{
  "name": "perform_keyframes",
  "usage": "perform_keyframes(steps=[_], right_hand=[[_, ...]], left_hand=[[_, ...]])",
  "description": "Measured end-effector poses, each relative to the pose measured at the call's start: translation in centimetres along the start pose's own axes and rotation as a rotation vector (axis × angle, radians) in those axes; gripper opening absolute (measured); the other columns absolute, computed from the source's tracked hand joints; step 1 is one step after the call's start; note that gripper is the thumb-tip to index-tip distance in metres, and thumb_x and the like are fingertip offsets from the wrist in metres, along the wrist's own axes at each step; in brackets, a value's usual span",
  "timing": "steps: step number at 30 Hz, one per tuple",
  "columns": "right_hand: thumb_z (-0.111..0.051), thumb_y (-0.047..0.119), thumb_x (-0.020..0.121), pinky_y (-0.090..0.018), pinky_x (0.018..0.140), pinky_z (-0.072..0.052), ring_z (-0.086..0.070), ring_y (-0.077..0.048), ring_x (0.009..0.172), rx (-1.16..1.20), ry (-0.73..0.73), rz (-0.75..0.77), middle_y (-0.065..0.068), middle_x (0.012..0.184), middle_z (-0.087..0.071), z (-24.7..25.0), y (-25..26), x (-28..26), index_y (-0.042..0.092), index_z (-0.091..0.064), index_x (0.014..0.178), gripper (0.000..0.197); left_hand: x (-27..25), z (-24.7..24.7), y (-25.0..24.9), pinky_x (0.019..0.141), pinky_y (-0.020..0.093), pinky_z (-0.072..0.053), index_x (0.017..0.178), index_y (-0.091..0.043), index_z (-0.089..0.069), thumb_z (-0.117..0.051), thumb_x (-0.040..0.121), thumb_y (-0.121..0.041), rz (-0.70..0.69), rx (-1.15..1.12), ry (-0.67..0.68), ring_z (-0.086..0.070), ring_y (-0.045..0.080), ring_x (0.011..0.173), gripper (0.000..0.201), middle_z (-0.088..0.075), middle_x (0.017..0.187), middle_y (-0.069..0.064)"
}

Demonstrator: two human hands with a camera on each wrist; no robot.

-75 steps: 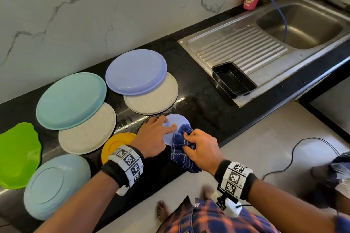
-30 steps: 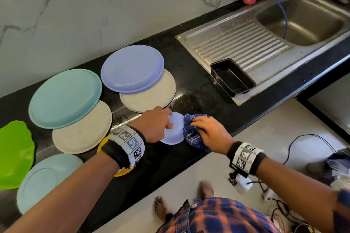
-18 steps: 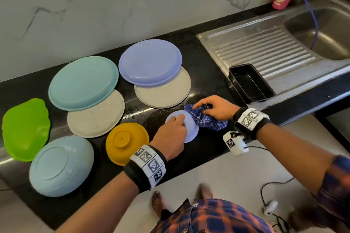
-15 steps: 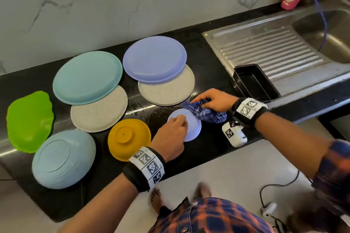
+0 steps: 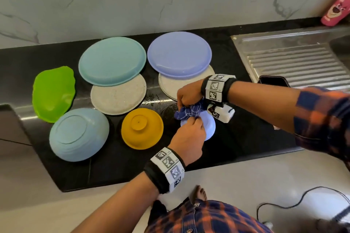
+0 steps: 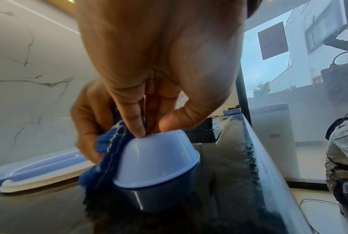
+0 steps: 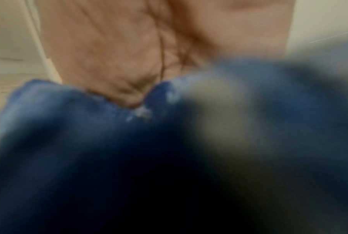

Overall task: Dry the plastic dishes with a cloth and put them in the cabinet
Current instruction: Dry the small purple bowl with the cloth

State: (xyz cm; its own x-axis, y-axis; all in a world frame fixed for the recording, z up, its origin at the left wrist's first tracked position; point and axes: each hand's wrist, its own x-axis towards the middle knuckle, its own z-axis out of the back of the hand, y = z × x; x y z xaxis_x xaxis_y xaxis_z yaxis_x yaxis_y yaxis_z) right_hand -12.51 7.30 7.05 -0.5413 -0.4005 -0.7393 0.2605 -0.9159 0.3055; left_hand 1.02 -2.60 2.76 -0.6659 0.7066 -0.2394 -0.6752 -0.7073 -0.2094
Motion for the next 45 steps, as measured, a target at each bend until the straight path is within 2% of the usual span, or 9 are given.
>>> perform_keyframes(steps=[4,11,16,20,26,32,35,39,45], right_hand=[[-0.048,0.008,0.095,-0.022,0.063,-0.045,-0.056,-0.016,0.078,-0.136,0.128,0.03,0.0,0.093,-0.067,-0.3,2.3,1.4,0.013,-0.075,0.101,0.028],[-0.045,0.007,0.097,-0.023,0.072,-0.047,-0.057,-0.015,0.076,-0.136,0.171,0.038,0.003,0.091,-0.068,-0.4,2.6,1.3,0.013,-0.075,0.1,0.031],[-0.043,0.003,0.091,-0.032,0.086,-0.051,-0.06,-0.019,0.086,0.093,-0.001,-0.021,-0.003,0.104,-0.072,-1.0,-0.7,-0.1,0.016,-0.076,0.107,0.039],[-0.048,0.004,0.086,-0.041,0.095,-0.052,-0.066,-0.026,0.1,0.337,-0.091,-0.046,-0.002,0.105,-0.074,-2.2,-4.3,-1.5,0.025,-0.078,0.095,0.037],[-0.047,0.0,0.091,-0.042,0.102,-0.047,-0.063,-0.028,0.107,0.68,-0.321,-0.092,-0.005,0.112,-0.071,-6.3,-7.4,-3.9,0.015,-0.076,0.102,0.034],[-0.044,0.002,0.095,-0.037,0.085,-0.045,-0.062,-0.029,0.094,0.744,-0.681,-0.254,-0.011,0.099,-0.067,-12.3,-6.5,-5.7,0.005,-0.071,0.097,0.028],[-0.046,0.012,0.093,-0.036,0.09,-0.046,-0.06,-0.022,0.099,0.741,-0.715,-0.372,0.002,0.106,-0.06,-15.6,-6.0,-6.3,0.018,-0.066,0.106,0.025],[-0.049,0.011,0.092,-0.031,0.079,-0.038,-0.054,-0.021,0.085,0.709,-0.782,-0.443,0.005,0.09,-0.05,-18.5,-3.7,-7.4,0.021,-0.053,0.09,0.011],[-0.049,0.008,0.091,-0.026,0.076,-0.036,-0.05,-0.017,0.085,0.582,-0.755,-0.397,0.003,0.095,-0.048,-20.3,-0.7,-8.7,0.013,-0.068,0.099,0.021]], left_hand=[[-0.1,-0.2,-1.1,0.113,0.042,-0.034,0.146,0.013,-0.026,-0.048,0.094,-0.013,0.021,0.194,0.029,-0.031,0.042,0.135,0.063,-0.022,0.152,0.034],[-0.2,-0.1,-1.6,0.111,0.04,-0.037,0.147,0.015,-0.02,-0.045,0.096,-0.016,0.048,0.225,0.056,-0.032,0.043,0.135,0.064,-0.015,0.153,0.036],[-0.3,-0.2,-1.4,0.103,0.039,-0.043,0.134,0.01,-0.047,-0.05,0.088,-0.018,0.014,0.23,0.079,-0.047,0.038,0.119,0.055,-0.043,0.138,0.032],[-0.1,-0.6,-0.4,0.081,0.035,-0.054,0.131,0.005,-0.05,-0.056,0.078,-0.007,0.018,-0.028,0.041,-0.046,0.032,0.115,0.054,-0.049,0.128,0.019],[1.2,-1.5,1.6,0.101,0.043,-0.047,0.138,0.006,-0.048,-0.055,0.075,-0.002,-0.062,-0.146,0.04,-0.043,0.034,0.129,0.063,-0.05,0.138,0.019],[2.0,-0.7,2.8,0.111,0.041,-0.036,0.144,0.0,-0.044,-0.057,0.085,-0.012,-0.11,-0.021,0.079,-0.043,0.033,0.132,0.062,-0.045,0.148,0.014],[2.3,-0.3,3.0,0.113,0.035,-0.03,0.148,-0.003,-0.038,-0.053,0.092,-0.019,-0.119,0.03,0.061,-0.041,0.031,0.132,0.06,-0.042,0.15,0.013],[1.9,0.1,3.1,0.114,0.033,-0.027,0.151,-0.004,-0.033,-0.049,0.095,-0.021,-0.144,0.046,0.042,-0.037,0.029,0.132,0.061,-0.037,0.154,0.011],[1.8,0.6,2.8,0.117,0.032,-0.026,0.151,-0.006,-0.032,-0.049,0.093,-0.019,-0.167,0.059,0.079,-0.033,0.029,0.136,0.063,-0.029,0.16,0.01]])
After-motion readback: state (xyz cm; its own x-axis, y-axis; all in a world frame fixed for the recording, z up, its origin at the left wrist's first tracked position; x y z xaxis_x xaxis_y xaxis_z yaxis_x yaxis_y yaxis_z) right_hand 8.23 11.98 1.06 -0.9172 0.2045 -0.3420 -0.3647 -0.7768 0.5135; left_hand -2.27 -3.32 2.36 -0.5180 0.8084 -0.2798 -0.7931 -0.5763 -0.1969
